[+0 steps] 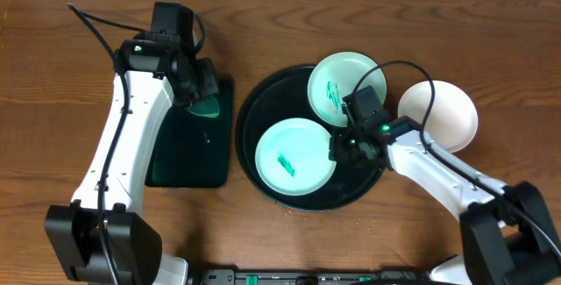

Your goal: Clean dirty plates on tray and stack at the side

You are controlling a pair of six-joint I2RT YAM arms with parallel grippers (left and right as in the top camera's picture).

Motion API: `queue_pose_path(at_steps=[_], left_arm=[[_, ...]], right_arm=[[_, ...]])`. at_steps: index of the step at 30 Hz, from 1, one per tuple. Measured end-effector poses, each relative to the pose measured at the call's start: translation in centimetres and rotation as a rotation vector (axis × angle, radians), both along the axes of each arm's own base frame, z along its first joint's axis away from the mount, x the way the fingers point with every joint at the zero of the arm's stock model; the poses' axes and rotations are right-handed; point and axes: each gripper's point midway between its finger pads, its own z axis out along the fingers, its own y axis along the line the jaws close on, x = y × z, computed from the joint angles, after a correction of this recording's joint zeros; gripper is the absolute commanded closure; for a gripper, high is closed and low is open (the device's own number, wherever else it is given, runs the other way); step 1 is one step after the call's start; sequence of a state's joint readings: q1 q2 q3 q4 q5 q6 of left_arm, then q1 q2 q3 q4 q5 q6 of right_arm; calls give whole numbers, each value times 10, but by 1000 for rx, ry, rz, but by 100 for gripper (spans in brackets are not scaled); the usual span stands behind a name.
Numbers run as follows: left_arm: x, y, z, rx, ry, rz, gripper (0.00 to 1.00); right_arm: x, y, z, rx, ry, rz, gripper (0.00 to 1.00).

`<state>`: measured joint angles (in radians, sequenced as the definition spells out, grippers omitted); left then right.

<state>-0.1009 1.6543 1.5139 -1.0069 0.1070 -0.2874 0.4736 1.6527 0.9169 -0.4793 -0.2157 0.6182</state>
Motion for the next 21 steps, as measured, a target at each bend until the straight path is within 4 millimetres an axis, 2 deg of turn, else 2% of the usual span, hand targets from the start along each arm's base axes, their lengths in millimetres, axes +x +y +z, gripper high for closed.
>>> queue_pose_path(at_steps=[2, 6, 11, 15, 18, 21], left_arm=[[-1, -3, 0, -11, 4, -4, 93], [-5, -13, -1, -22, 17, -26, 93], [-14, -37, -2, -23, 37, -89, 93], [-23, -54, -5, -25, 64, -128, 93], [-29, -62, -15, -21, 109, -148, 93], [-30, -69, -34, -13, 168, -160, 93]], right_arm=[[8, 3, -7, 7, -6, -34, 99], [12, 6, -25, 6, 37, -73, 99], [26, 16, -28, 12, 57, -74, 99], [29, 20, -28, 22, 68, -68, 99], [29, 21, -28, 26, 70, -63, 99], [29, 22, -28, 27, 71, -63, 99]])
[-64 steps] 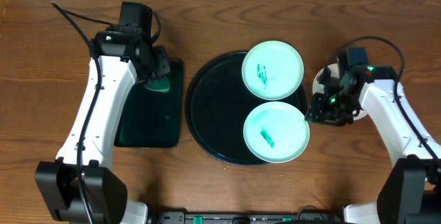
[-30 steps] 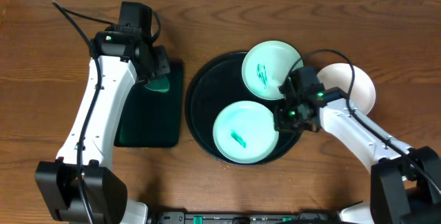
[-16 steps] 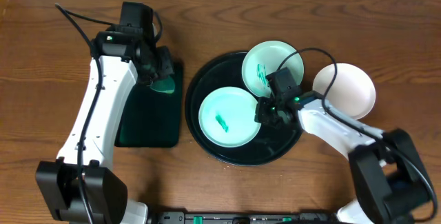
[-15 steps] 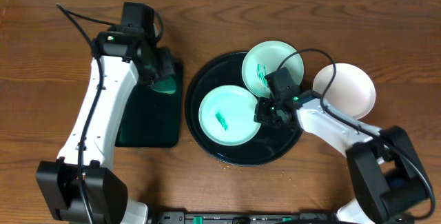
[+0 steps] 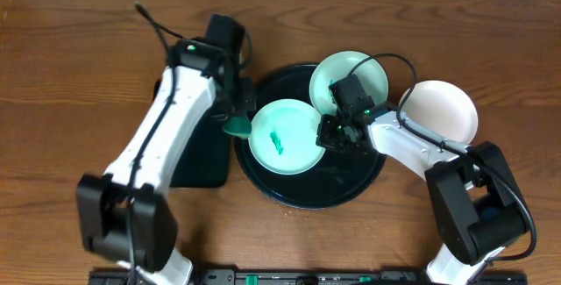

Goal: Clean dirty plates on tray and stack at the side
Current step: 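Scrub light-green plate with sponge while right gripper holds it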

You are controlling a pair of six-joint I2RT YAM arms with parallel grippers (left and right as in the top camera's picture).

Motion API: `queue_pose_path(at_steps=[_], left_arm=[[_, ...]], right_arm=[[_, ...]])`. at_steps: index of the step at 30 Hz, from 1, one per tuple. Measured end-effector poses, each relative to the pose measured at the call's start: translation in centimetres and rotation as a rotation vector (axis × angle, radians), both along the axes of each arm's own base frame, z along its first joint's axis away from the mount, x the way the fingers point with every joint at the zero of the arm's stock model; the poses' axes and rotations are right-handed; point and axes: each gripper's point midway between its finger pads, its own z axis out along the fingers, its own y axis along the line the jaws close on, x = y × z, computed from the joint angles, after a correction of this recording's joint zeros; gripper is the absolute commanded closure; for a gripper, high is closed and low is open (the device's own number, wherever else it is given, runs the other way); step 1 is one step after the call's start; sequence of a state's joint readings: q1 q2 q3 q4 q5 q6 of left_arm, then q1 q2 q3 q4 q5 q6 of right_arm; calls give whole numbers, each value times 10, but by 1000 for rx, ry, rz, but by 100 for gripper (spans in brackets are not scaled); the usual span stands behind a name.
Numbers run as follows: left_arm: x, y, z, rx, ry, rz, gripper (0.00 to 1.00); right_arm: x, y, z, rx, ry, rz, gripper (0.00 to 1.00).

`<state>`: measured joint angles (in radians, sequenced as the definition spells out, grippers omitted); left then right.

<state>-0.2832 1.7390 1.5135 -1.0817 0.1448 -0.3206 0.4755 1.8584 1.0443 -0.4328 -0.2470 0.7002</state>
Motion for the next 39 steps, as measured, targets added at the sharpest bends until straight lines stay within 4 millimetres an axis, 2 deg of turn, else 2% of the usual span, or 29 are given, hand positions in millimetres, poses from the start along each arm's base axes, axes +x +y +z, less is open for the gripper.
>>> queue_pose_path(at_steps=[1, 5, 10, 13, 19, 24, 29, 31, 34, 39], left_arm=[[-1, -4, -14, 10, 39, -4, 93], [-11, -18, -42, 26, 103, -28, 93], [-17, -46, -75, 9, 80, -50, 93], [-14, -59, -89, -16, 36, -39, 93], [-14, -59, -118, -27, -10, 19, 93], [-12, -62, -120, -44, -21, 22, 93], [-8, -89, -112, -178, -46, -101, 93], [-9, -93, -111, -195, -49, -131, 93], [-5, -87, -112, -155, -68, -128, 93], [11, -62, -115, -11, -141, -57, 93]], right_arm=[[0, 0, 0, 0, 0, 0, 99], [0, 0, 0, 0, -1, 2, 99], [0, 0, 0, 0, -2, 4, 99], [0, 0, 0, 1, -2, 5, 99], [1, 1, 1, 3, -5, 10, 99], [1, 1, 1, 3, -7, 12, 99], [1, 1, 1, 4, -7, 13, 99], [1, 1, 0, 4, -7, 13, 99], [1, 1, 0, 4, -7, 13, 99], [1, 2, 1, 6, -8, 14, 99]])
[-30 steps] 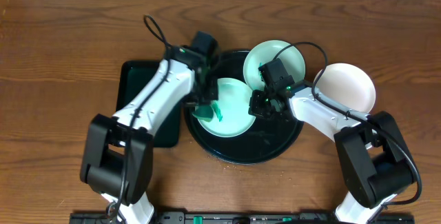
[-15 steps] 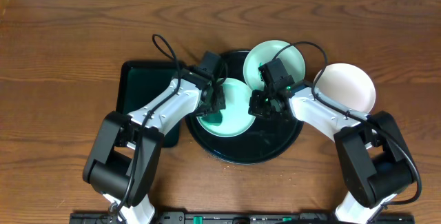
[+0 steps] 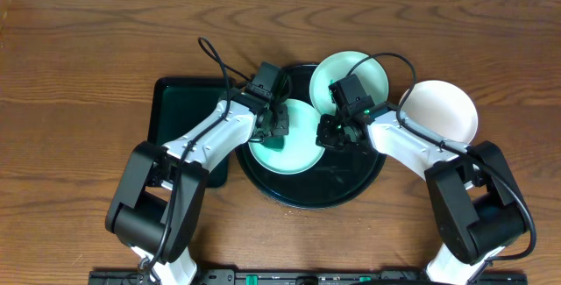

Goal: Clean dirty plates on tray and stack at the side
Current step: 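Scrub light-green plate with sponge while right gripper holds it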

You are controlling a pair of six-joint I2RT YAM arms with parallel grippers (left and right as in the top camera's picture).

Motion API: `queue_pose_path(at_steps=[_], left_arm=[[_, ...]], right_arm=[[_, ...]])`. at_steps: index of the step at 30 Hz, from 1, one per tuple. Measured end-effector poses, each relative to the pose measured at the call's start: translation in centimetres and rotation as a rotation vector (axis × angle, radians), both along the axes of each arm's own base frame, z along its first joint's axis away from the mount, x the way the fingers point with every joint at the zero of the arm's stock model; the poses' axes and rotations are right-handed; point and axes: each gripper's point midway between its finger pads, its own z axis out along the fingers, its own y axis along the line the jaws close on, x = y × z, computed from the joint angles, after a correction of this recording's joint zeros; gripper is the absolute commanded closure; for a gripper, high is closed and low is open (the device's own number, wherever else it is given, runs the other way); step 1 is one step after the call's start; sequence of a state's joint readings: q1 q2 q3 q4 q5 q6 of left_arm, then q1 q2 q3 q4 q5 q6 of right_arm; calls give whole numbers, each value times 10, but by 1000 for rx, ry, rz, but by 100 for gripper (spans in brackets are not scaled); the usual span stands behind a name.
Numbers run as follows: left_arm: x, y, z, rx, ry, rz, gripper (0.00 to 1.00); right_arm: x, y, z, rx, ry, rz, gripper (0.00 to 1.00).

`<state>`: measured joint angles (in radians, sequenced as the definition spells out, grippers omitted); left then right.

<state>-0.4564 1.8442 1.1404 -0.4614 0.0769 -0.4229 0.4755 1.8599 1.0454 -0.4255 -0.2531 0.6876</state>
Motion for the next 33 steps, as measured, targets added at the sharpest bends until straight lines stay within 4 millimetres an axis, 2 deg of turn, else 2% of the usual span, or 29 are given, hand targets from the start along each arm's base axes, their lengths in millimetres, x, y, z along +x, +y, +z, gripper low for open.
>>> queue_pose_path(at_steps=[3, 7, 15, 20, 24, 26, 29, 33], left_arm=[[8, 10, 1, 56, -42, 31, 93], [8, 13, 1, 78, -43, 15, 93], [-6, -15, 1, -27, -10, -232, 93], [15, -26, 11, -41, -123, -292, 93], [33, -11, 12, 58, -195, -240, 93], [35, -3, 8, 105, -197, -222, 93], [31, 6, -3, 155, -162, -213, 93], [18, 8, -6, 162, -100, -245, 93]], right_arm=[[1, 1, 0, 5, 0, 1, 99], [1, 1, 0, 5, -1, 4, 99], [1, 2, 0, 8, -2, 6, 99], [1, 2, 0, 9, -2, 6, 99], [1, 2, 0, 9, -2, 6, 99], [1, 2, 0, 9, -2, 6, 99], [1, 3, 0, 12, -3, 8, 99], [3, 3, 0, 14, -14, 17, 99]])
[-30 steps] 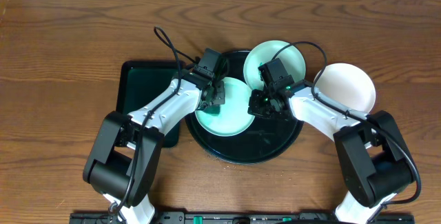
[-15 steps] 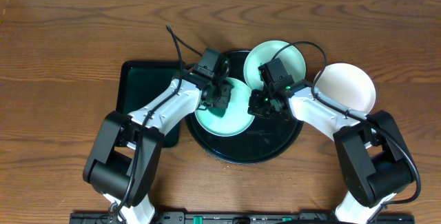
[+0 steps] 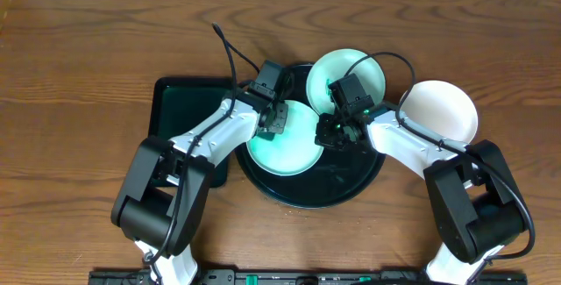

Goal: Clean dirty plates on tray and stack at the side
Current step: 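Scrub light-green plate with sponge while right gripper holds it, then keep scrubbing light-green plate with sponge in left gripper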

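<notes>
A pale green plate (image 3: 285,149) lies in the black round tray (image 3: 351,188), its visible face free of marks. My right gripper (image 3: 321,132) is shut on this plate's right rim. My left gripper (image 3: 271,124) presses down on the plate's upper left part, shut on a green sponge that is almost hidden under the fingers. A second pale green plate (image 3: 351,73) with green smears rests at the tray's back right. A white plate (image 3: 443,114) sits on the table to the right of the tray.
A dark green rectangular tray (image 3: 180,136) lies left of the round tray, partly under my left arm. Both arms cross over the round tray's middle. Cables loop above the two wrists.
My left gripper has shifted slightly toward the back right on the near green plate. The right gripper still holds the plate's rim in the same place.
First my left gripper was over the dark green tray with the sponge, and my right gripper was at the smeared near plate's rim. Then the sponge reached the plate's left edge, the plate shifted back-left. Later the sponge covered the smear, which no longer shows.
</notes>
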You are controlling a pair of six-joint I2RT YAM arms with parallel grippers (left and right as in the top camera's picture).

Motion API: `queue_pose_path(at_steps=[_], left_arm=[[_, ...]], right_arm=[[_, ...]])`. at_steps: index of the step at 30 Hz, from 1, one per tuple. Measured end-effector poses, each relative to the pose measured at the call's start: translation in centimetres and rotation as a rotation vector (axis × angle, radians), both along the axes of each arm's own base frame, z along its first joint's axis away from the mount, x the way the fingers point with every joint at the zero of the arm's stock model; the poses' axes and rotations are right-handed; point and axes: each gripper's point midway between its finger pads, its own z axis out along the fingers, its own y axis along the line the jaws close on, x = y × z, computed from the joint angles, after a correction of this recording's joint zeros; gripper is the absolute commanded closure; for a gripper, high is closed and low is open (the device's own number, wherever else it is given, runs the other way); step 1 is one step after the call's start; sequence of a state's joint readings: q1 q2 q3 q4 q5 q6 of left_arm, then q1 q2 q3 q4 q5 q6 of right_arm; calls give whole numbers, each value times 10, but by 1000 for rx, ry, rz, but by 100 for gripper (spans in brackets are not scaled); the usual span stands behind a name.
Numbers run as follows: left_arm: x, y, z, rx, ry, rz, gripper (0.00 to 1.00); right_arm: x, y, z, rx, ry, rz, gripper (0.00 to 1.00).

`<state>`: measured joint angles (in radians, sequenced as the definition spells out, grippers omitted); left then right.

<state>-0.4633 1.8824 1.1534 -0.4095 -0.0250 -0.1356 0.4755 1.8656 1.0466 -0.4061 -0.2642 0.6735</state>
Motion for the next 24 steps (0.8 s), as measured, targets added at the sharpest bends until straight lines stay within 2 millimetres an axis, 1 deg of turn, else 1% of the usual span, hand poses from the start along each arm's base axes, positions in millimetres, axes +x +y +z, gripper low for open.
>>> queue_pose_path(at_steps=[2, 4, 7, 11, 12, 14, 15, 17, 19, 21, 22, 23, 24], left_arm=[[-11, -2, -1, -14, 53, -37, 93], [-30, -5, -1, -46, 135, -82, 93], [-59, -17, -3, -119, 252, -149, 93], [-72, -33, 0, -211, 303, -200, 93], [-72, -35, 1, -227, 304, -207, 93], [-67, -40, 2, -246, 277, -217, 93], [-64, -40, 2, -243, 265, -210, 93], [-50, -35, 0, -202, 207, -162, 93], [-38, -23, -1, -137, 158, -77, 93], [-27, -7, -1, -60, 105, 28, 93], [-25, -3, -1, -43, 95, 49, 93], [-20, 8, 0, 2, 65, 110, 93], [-18, 13, 0, 26, 54, 139, 93]], right_arm=[[1, 0, 0, -3, -4, 3, 99], [1, 0, 0, -5, -8, 9, 99], [1, 0, 0, -5, -9, 10, 99], [1, 0, 0, -5, -9, 10, 99], [1, 0, 0, -5, -8, 10, 99], [1, 0, 0, -3, -8, 11, 99], [1, 0, 0, -3, -8, 11, 99], [1, 1, 0, 0, -6, 12, 99], [0, 1, 0, 4, -3, 13, 99], [0, 2, 0, 10, 1, 16, 99], [-1, 3, 0, 12, 3, 16, 99], [-1, 3, 0, 13, 4, 17, 99], [-1, 3, 0, 14, 5, 18, 99]])
